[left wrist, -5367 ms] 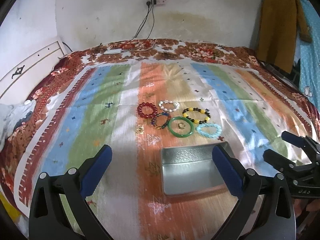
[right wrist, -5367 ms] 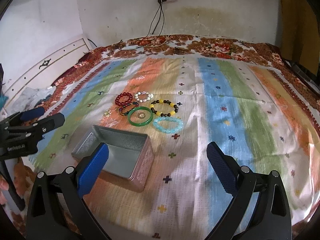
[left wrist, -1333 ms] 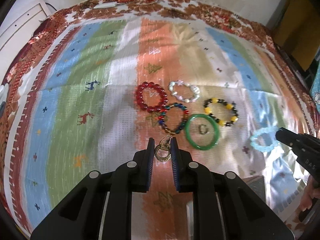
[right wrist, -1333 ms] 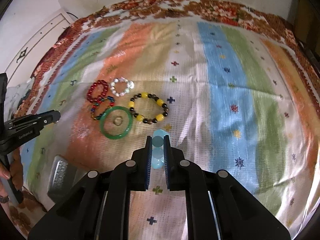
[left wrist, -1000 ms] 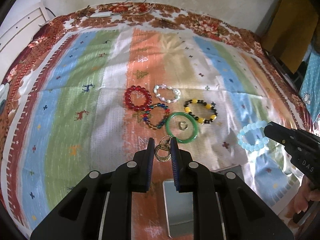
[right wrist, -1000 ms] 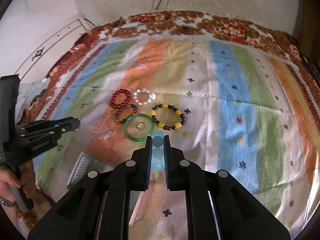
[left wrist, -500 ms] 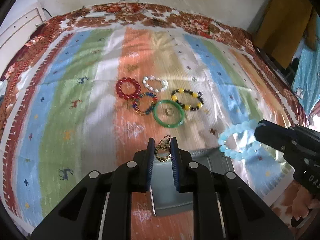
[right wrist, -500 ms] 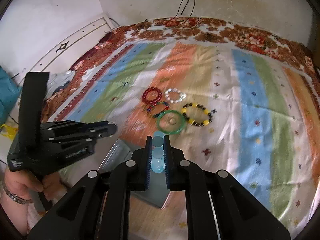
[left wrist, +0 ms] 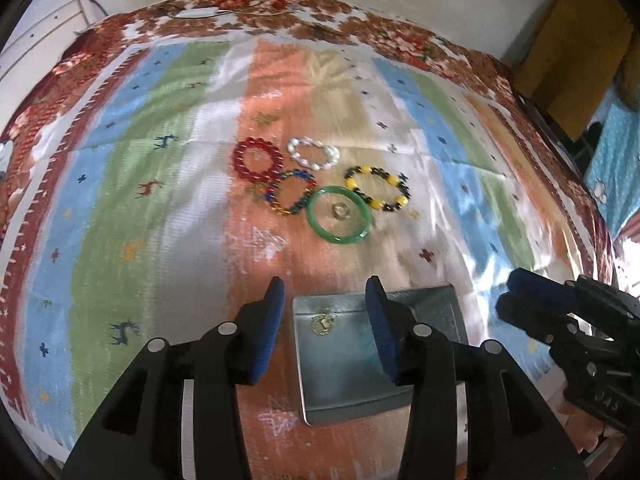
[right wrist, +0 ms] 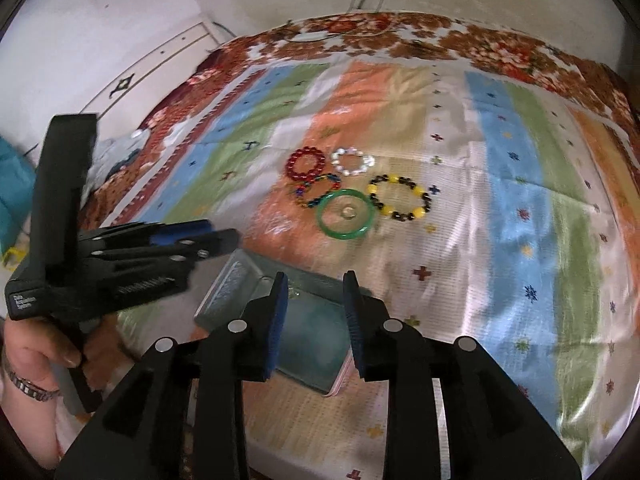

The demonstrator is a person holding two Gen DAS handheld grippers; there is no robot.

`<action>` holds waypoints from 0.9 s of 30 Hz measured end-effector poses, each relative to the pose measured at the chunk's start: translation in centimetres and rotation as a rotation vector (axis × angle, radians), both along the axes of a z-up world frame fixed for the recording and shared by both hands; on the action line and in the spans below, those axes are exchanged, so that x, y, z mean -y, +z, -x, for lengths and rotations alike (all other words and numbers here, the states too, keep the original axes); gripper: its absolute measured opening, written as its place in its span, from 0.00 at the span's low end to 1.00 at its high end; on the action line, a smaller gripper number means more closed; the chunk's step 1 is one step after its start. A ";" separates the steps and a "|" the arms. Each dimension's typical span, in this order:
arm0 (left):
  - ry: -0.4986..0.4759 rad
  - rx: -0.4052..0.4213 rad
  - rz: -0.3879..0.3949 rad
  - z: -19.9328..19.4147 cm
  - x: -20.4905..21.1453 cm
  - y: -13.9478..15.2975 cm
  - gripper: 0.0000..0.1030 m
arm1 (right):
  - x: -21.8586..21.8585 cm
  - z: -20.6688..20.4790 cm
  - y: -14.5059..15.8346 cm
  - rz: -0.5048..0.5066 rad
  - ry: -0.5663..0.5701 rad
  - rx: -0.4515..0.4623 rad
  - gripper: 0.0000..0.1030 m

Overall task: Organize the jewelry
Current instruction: 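Carry both items over the silver tin and open both tools to drop them, then move both open tools back over the remaining bracelets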

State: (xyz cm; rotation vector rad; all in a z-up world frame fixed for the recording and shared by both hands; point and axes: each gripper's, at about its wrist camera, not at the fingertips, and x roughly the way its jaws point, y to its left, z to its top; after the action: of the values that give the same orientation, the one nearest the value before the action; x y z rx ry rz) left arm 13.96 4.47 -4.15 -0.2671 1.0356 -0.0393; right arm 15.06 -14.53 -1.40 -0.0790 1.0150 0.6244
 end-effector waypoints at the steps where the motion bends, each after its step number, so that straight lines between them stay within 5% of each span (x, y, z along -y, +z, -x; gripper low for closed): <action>1: 0.007 0.000 -0.007 -0.1 -0.2 0.0 0.44 | 0.2 -0.2 -0.1 0.002 -0.010 -0.001 0.30; 13: 0.120 -0.005 -0.005 -1.2 -2.9 -0.1 0.44 | 1.1 -2.2 -1.0 0.082 -0.104 0.034 0.43; 16: 0.139 -0.006 -0.025 -1.6 -3.4 -0.2 0.55 | 1.2 -2.6 -1.1 0.088 -0.118 0.042 0.48; 27: 0.141 -0.027 -0.110 -5.2 -4.3 -1.2 0.65 | 1.7 -5.8 -2.2 0.127 -0.185 0.039 0.66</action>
State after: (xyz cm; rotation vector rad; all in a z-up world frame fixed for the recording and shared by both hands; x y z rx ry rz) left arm 19.17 8.81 -5.39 -0.2409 1.0396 0.1483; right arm 20.89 -16.24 -3.65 -0.1069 1.0109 0.3883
